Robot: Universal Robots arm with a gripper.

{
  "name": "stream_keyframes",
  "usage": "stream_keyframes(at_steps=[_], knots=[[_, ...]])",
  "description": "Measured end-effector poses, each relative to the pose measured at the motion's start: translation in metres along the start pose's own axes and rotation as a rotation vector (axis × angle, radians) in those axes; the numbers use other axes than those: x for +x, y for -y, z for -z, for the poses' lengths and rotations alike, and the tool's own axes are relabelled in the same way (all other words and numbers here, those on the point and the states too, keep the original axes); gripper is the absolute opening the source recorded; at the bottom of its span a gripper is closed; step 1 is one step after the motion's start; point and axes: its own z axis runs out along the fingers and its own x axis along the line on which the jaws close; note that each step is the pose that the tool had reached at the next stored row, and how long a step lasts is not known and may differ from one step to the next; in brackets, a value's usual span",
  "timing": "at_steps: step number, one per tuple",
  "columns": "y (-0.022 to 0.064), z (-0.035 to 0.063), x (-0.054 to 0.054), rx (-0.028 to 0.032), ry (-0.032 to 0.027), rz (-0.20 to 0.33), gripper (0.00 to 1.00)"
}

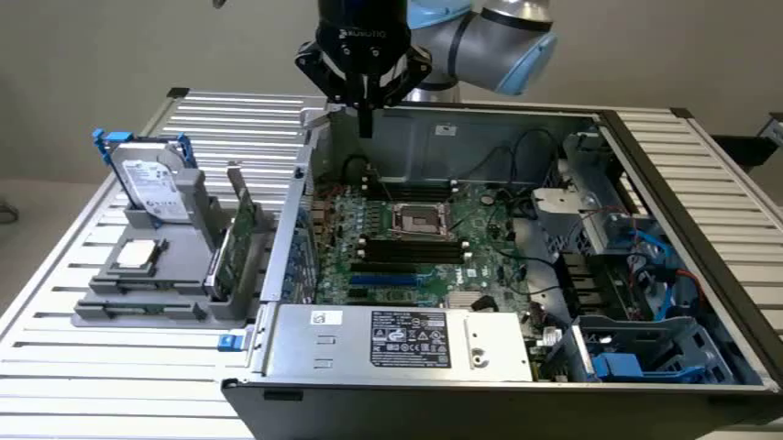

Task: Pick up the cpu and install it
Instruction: 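Reach for the cpu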

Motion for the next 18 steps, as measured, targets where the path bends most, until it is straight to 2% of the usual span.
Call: stream_keyframes(at_steps=[6, 8, 15, 18], knots=[[0.0, 0.0, 0.0, 0.0, 0.0, 0.0, 0.11], [0.0002, 0.0002, 0.004, 0.0004, -0.0014, 0.0, 0.11], [0.0025, -0.0003, 0.035, 0.0019, -0.0262, -0.001, 0.11], [0.0035, -0.0008, 0.048, 0.0024, -0.0325, -0.001, 0.11]])
